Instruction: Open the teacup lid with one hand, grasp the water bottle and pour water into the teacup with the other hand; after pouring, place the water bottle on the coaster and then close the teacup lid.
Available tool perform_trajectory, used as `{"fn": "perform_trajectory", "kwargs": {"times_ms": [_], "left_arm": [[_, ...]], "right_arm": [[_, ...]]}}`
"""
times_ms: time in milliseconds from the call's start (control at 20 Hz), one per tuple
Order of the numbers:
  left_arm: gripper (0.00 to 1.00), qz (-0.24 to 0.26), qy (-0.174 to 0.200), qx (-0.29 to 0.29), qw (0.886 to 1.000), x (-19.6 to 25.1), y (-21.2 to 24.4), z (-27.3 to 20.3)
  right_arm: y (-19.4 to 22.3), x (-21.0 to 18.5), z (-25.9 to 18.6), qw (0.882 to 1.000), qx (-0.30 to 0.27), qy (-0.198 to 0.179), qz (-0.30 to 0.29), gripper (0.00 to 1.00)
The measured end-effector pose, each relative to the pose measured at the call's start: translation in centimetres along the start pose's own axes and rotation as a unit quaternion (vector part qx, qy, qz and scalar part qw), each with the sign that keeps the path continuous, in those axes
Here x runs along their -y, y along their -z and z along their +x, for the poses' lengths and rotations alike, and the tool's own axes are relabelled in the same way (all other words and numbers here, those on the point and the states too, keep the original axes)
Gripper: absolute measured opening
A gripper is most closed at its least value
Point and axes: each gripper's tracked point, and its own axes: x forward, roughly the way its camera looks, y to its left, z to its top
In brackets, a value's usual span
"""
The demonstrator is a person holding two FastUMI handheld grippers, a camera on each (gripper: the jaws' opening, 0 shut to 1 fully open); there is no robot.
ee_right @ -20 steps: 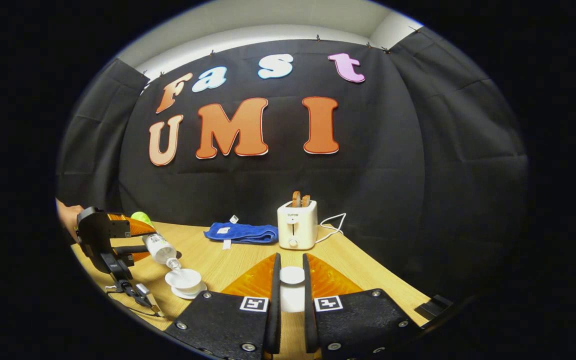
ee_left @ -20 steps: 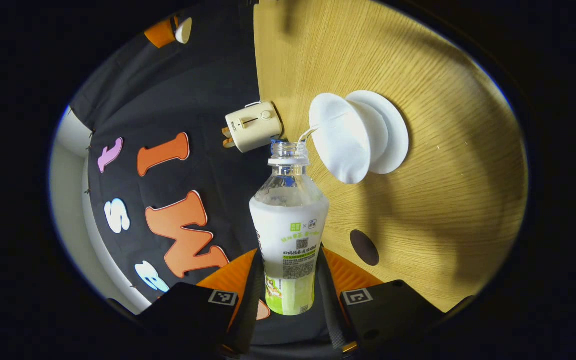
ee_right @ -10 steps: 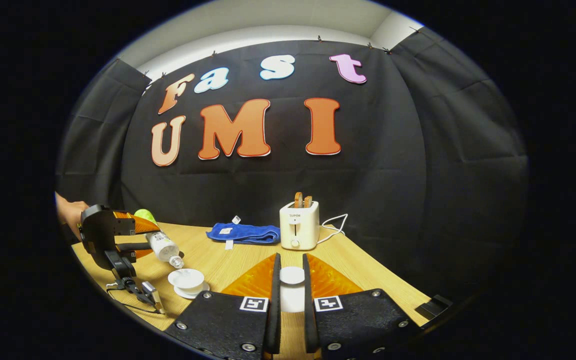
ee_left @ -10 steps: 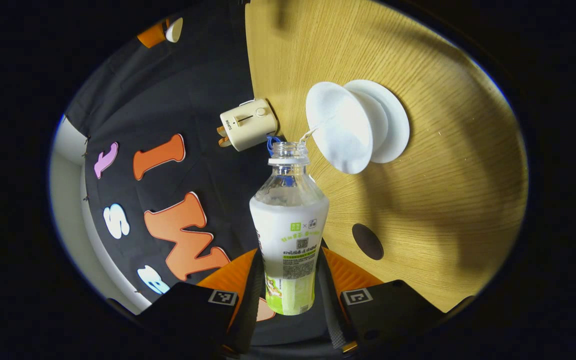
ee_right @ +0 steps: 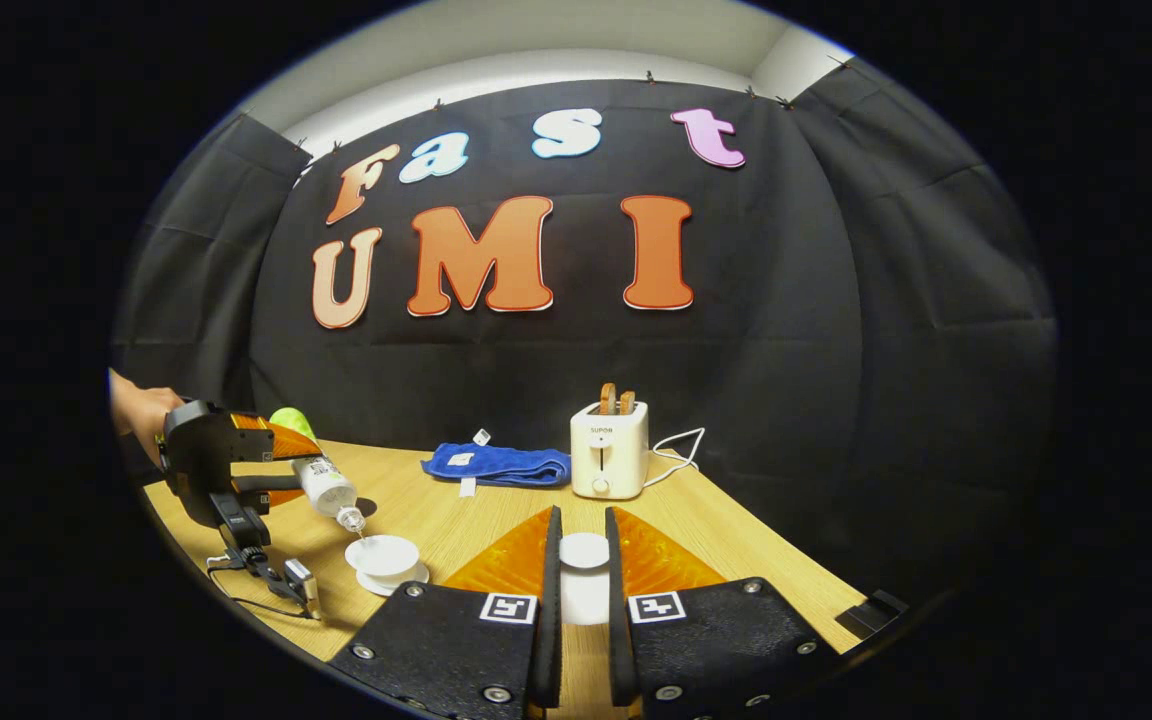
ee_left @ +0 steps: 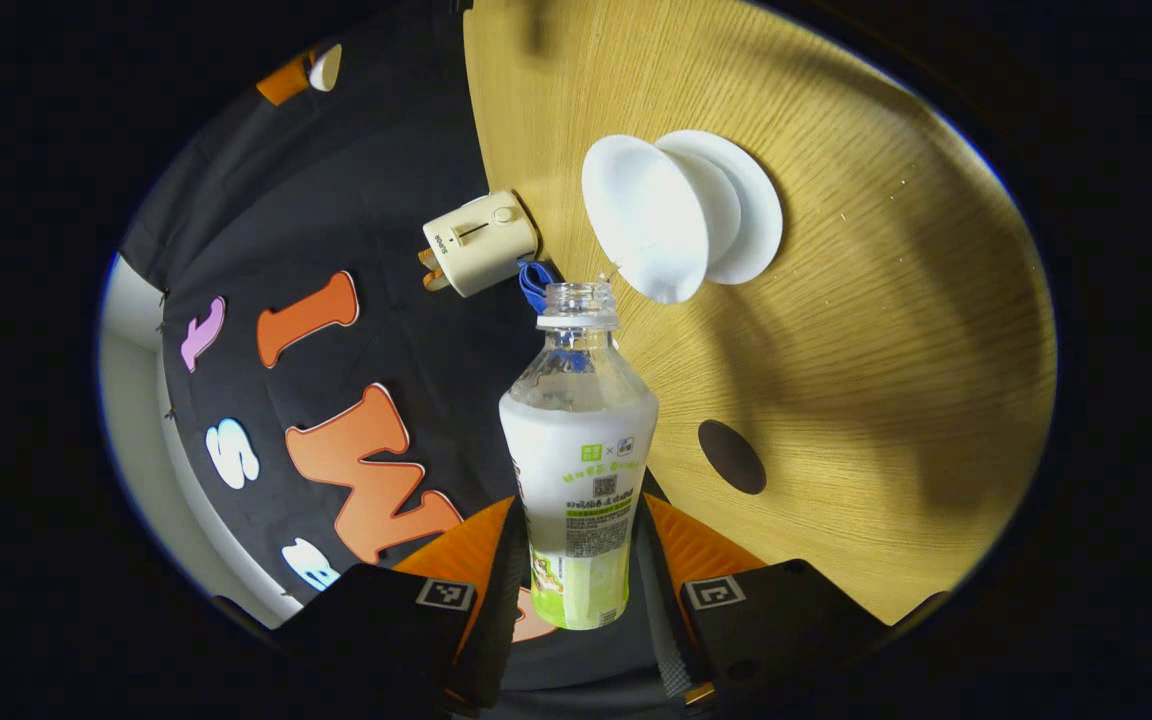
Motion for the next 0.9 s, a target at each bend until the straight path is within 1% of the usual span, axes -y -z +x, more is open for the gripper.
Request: {"fn": "perform_trajectory", "kwargs": {"times_ms": [50, 100, 150, 200, 250, 300, 400, 500, 650, 750, 800, 850, 900], "left_arm": [[0.59, 0.005, -0.002, 0.001, 1.0, -0.3, 0.0, -0.1], [0.61, 0.008, -0.002, 0.003, 1.0, -0.3, -0.1, 0.0], [0.59, 0.014, -0.003, 0.005, 1.0, -0.5, -0.3, 0.0], [0.59, 0.02, -0.004, 0.007, 1.0, -0.7, -0.5, 0.0], [0.61, 0.026, -0.007, 0.008, 1.0, -1.0, -0.7, 0.1], [0.59, 0.032, -0.01, 0.01, 0.999, -1.2, -0.8, 0.2], [0.6, 0.045, -0.014, 0.015, 0.999, -1.6, -1.3, 0.1], [0.6, 0.059, -0.028, 0.019, 0.998, -2.3, -1.5, 0.0], [0.6, 0.074, -0.038, 0.023, 0.996, -2.9, -1.8, 0.0], [0.6, 0.084, -0.045, 0.021, 0.995, -3.4, -1.5, -0.1], [0.61, 0.09, -0.051, 0.02, 0.994, -3.9, -1.3, -0.2], [0.6, 0.095, -0.057, 0.019, 0.994, -4.5, -1.1, -0.3], [0.61, 0.099, -0.064, 0.017, 0.993, -5.0, -0.8, -0.4]], "right_arm": [[0.0, 0.0, 0.0, 1.0, -0.001, 0.0, -0.001, 0.19], [-0.1, 0.0, -0.1, 1.0, 0.001, 0.0, 0.0, 0.19], [0.0, 0.1, -0.1, 1.0, 0.001, 0.0, 0.001, 0.19], [-0.1, 0.0, -0.2, 1.0, 0.001, -0.001, 0.002, 0.19], [0.0, 0.1, -0.1, 1.0, 0.001, 0.0, 0.003, 0.19], [0.1, 0.2, -0.1, 1.0, -0.001, 0.0, 0.002, 0.19], [0.2, 0.4, -0.2, 1.0, -0.002, 0.001, 0.002, 0.19], [0.1, 0.4, -0.2, 1.0, -0.002, 0.001, 0.004, 0.19], [0.3, 0.3, -0.2, 1.0, -0.002, -0.001, 0.003, 0.19], [0.4, 0.2, -0.1, 1.0, -0.003, -0.001, 0.004, 0.19], [0.4, 0.2, -0.2, 1.0, -0.003, -0.002, 0.004, 0.19], [0.4, 0.1, -0.1, 1.0, -0.003, -0.002, 0.004, 0.19], [0.4, 0.0, -0.2, 1.0, -0.003, -0.004, 0.003, 0.19]]}}
